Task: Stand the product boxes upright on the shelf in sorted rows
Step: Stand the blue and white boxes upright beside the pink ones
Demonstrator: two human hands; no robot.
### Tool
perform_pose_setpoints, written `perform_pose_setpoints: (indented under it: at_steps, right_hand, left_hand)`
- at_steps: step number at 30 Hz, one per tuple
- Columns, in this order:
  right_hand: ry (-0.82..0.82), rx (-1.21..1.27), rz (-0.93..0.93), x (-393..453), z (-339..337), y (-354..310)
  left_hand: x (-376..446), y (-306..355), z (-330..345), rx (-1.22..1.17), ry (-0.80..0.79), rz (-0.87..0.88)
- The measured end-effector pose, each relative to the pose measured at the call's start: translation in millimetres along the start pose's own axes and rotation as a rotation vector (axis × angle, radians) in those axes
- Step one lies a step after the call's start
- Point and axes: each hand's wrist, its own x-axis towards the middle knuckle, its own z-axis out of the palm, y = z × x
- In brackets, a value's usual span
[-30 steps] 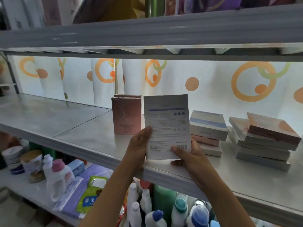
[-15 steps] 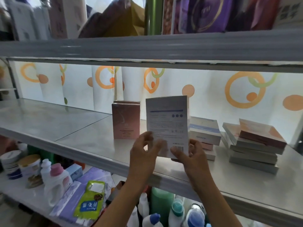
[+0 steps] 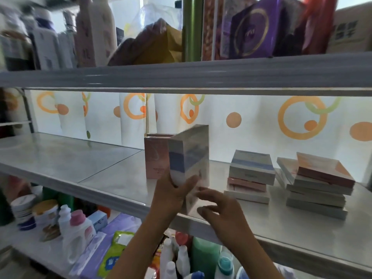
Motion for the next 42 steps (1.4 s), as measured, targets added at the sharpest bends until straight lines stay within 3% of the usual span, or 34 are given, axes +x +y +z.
perform_pose_setpoints:
  at_steps: [4, 8, 11, 16, 20, 23, 26, 29, 33, 42]
  right_hand:
    - [0.210, -0.076, 0.067, 13, -9, 5]
    - [0.064, 0.025, 0.170, 25, -20, 3]
    - [0.089, -0.066, 0.150, 31, -18, 12]
    - [0.243, -0.173, 0.158, 34, -8, 26]
    - [0.291, -0.227, 0.158, 40, 0, 26]
    - [0.352, -0.270, 0.177, 45, 9, 29]
    - [0.421, -0.390, 0.191, 53, 16, 35]
    - [0.465, -0.505, 0.221, 63, 17, 36]
    - [0.460, -0.497, 0.270, 77, 17, 35]
    - [0.288, -0.490, 0.210, 97, 5, 47]
  left_hand:
    - [5, -3, -5, -0.062, 0.035, 0.001]
    - [8, -7, -3, -0.085, -0.023, -0.016]
    - [12, -12, -1, -0.077, -0.010, 0.008]
    - [13, -30, 2, 0.144, 0.011, 0.013]
    - [11, -40, 7, 0.277, 0.181, -0.067]
    - [3, -53, 13, 0.400, 0.215, -0.085]
    - [6, -61, 15, 0.470, 0.202, -0.094]
    - [20, -64, 22, 0.502, 0.083, -0.087]
    - [37, -71, 32, 0.499, -0.020, -0.074]
    - [73, -88, 45, 0.488, -0.024, -0.093]
